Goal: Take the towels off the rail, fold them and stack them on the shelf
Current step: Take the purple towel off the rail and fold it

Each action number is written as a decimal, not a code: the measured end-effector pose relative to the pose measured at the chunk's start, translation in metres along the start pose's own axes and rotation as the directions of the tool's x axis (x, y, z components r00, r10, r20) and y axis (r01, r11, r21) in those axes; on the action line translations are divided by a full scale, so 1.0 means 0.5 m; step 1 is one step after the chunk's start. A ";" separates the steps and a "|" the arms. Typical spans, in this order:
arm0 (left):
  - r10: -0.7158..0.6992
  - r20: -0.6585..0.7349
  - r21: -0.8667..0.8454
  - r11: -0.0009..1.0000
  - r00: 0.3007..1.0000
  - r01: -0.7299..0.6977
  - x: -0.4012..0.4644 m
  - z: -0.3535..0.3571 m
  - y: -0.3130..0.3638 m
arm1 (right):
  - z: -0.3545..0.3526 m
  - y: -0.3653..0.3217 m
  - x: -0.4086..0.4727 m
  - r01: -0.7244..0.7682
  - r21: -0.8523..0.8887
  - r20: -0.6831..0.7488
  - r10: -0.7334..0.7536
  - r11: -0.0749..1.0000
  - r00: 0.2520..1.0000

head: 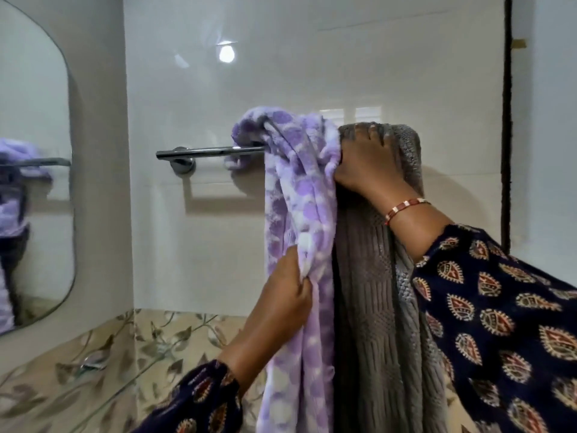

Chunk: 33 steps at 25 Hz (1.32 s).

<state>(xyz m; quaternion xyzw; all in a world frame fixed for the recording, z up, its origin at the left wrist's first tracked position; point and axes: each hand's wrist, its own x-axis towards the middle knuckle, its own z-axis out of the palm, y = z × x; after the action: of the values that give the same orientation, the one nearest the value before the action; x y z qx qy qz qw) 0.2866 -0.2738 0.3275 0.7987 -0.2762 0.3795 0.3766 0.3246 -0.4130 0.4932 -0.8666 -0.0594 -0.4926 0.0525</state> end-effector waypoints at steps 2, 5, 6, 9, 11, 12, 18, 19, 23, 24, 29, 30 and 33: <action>0.001 0.016 -0.012 1.000 1.000 -0.001 -0.015 0.006 0.000 | 0.002 -0.046 -0.028 -0.014 0.313 -0.237 0.093 0.950 0.967; 0.010 -0.006 -0.030 0.999 1.000 -0.010 -0.001 -0.011 0.011 | 0.020 -0.117 -0.079 -0.081 0.586 -0.062 0.144 0.807 0.988; 0.024 0.006 -0.028 0.999 1.000 -0.024 -0.001 -0.019 0.012 | 0.033 -0.130 -0.094 -0.108 0.533 0.027 0.110 0.839 0.994; -0.020 0.032 -0.041 0.999 0.999 0.021 -0.029 -0.034 0.005 | 0.045 -0.125 -0.117 -0.082 0.476 0.067 0.057 0.875 0.996; -0.124 0.032 -0.094 0.987 0.992 0.127 -0.050 -0.044 0.000 | 0.030 -0.108 -0.130 -0.106 0.604 0.114 0.046 0.790 0.992; -0.167 0.019 -0.130 0.977 0.986 0.168 -0.054 -0.051 0.002 | 0.020 -0.099 -0.140 -0.138 0.657 0.159 0.043 0.741 0.986; 0.278 -0.201 0.395 0.900 0.939 -0.182 -0.022 -0.086 0.059 | -0.059 -0.006 -0.229 -0.415 0.714 0.444 0.093 0.564 0.891; 0.316 -0.201 0.445 0.873 0.927 -0.201 -0.014 -0.079 0.066 | -0.067 0.017 -0.246 -0.451 0.672 0.505 0.082 0.587 0.859; 0.299 -0.109 0.487 0.848 0.948 -0.211 -0.009 0.004 0.084 | -0.091 0.115 -0.308 -0.549 0.573 0.629 0.104 0.609 0.771; 0.268 -0.082 0.452 0.869 0.960 -0.204 -0.016 0.030 0.086 | -0.098 0.138 -0.321 -0.558 0.552 0.640 0.114 0.620 0.760; 0.084 0.223 -0.232 0.972 0.971 -0.031 -0.059 0.165 0.129 | -0.142 0.232 -0.382 -0.569 0.464 0.674 0.146 0.679 0.724; 0.069 0.287 -0.353 0.935 0.955 0.038 -0.059 0.183 0.142 | -0.149 0.253 -0.394 -0.577 0.459 0.674 0.158 0.676 0.721; 0.111 0.489 -0.442 0.887 0.865 0.136 -0.053 0.214 0.171 | -0.173 0.312 -0.435 -0.565 0.449 0.682 0.142 0.692 0.717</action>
<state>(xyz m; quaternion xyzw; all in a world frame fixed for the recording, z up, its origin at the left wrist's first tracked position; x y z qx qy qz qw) 0.2523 -0.4046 0.2938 0.7583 -0.4411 0.0796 0.4734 0.1651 -0.5911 0.3449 -0.8988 -0.0554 -0.1214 0.4176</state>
